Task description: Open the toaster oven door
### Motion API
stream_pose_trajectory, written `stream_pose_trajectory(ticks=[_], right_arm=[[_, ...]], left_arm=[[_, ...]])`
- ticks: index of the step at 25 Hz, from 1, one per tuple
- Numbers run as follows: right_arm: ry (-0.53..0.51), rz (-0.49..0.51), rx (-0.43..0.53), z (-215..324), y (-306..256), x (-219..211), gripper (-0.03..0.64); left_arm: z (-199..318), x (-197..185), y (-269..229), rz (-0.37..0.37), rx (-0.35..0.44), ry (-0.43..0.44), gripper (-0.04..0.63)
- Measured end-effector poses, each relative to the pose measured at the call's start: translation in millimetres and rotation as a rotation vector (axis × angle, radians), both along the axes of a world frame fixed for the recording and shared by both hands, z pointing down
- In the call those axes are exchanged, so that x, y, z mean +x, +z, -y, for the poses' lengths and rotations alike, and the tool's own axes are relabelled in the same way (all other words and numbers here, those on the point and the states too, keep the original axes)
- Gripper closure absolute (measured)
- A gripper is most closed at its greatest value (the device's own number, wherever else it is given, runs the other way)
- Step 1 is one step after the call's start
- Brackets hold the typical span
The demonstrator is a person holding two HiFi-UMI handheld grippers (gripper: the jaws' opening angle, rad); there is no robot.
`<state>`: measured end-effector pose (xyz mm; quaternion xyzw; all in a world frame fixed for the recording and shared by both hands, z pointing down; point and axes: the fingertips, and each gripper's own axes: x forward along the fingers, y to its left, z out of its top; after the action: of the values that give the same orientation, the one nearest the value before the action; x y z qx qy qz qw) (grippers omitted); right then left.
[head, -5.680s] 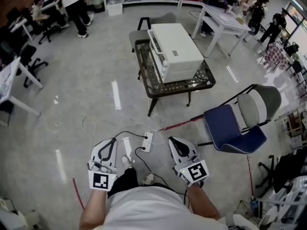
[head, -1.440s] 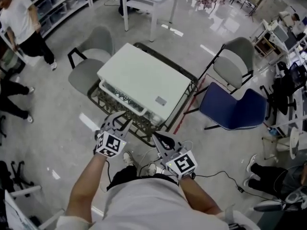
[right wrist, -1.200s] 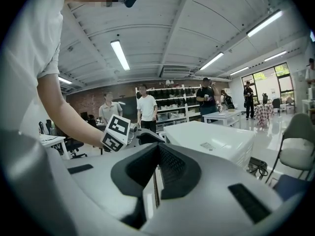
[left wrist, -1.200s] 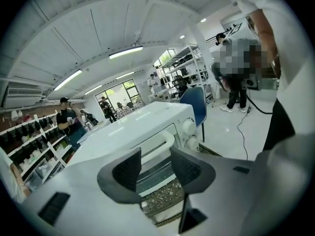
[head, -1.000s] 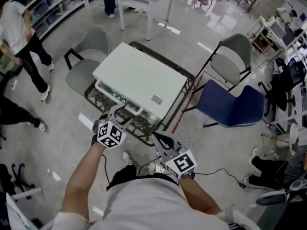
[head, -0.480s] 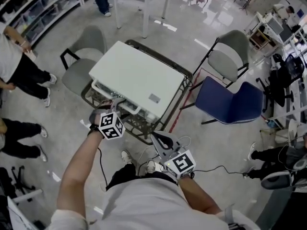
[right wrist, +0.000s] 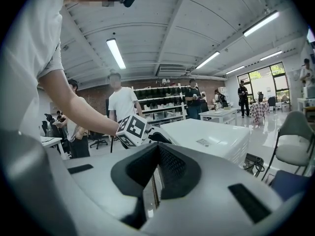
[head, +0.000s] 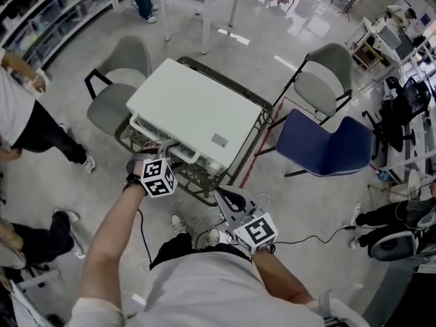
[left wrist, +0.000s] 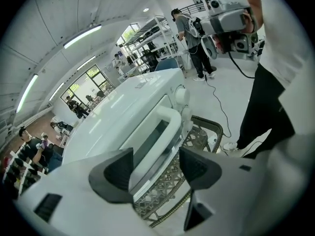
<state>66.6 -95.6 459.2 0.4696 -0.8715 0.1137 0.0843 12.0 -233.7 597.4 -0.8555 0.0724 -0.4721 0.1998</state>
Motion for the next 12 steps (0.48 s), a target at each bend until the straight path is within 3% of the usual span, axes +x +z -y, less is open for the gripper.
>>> stream_pose_trajectory(ticks=[12], right_arm=[[-0.038, 0.011, -0.005, 0.5, 3.6, -9.8, 0.594]], left_arm=[[-30.9, -29.2, 9.9, -0.086, -0.090, -0.102, 0.304]])
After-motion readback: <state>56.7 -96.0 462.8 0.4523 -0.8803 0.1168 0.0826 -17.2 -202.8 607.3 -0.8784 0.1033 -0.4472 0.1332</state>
